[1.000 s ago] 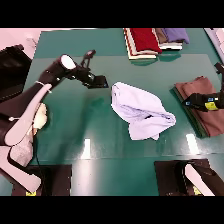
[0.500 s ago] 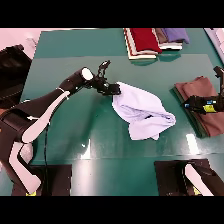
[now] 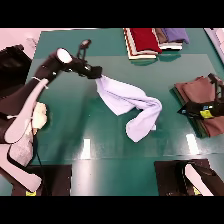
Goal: Fold the shirts.
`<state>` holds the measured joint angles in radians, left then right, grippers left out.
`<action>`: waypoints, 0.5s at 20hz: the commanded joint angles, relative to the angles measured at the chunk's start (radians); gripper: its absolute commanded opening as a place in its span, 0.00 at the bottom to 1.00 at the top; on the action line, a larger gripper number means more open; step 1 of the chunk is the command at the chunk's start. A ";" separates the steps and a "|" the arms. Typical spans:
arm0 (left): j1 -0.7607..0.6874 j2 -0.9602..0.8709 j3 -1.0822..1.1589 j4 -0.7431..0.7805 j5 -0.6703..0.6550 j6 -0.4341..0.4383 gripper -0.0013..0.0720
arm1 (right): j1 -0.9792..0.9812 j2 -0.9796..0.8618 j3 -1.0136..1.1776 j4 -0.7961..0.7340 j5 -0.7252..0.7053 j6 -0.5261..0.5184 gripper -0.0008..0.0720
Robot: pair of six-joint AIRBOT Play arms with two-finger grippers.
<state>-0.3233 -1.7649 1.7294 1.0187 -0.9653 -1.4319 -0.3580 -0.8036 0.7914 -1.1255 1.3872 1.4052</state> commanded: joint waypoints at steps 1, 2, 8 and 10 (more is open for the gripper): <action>0.068 0.074 0.011 0.086 -0.063 0.027 0.05 | 0.013 -0.005 -0.124 0.113 -0.079 -0.029 0.68; 0.077 0.079 0.012 0.092 -0.080 0.027 0.05 | 0.037 -0.020 -0.162 0.165 -0.117 -0.047 0.68; 0.083 0.079 0.011 0.111 -0.132 0.027 0.05 | 0.356 -0.243 -0.167 0.270 -0.415 -0.071 0.68; 0.083 0.079 0.011 0.112 -0.148 0.027 0.05 | 0.428 -0.331 -0.103 0.264 -0.464 -0.071 0.68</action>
<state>-0.2440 -1.6894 1.7397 1.1198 -1.0863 -1.4078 -0.0463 -1.0279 0.6430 -0.8841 1.0538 1.3407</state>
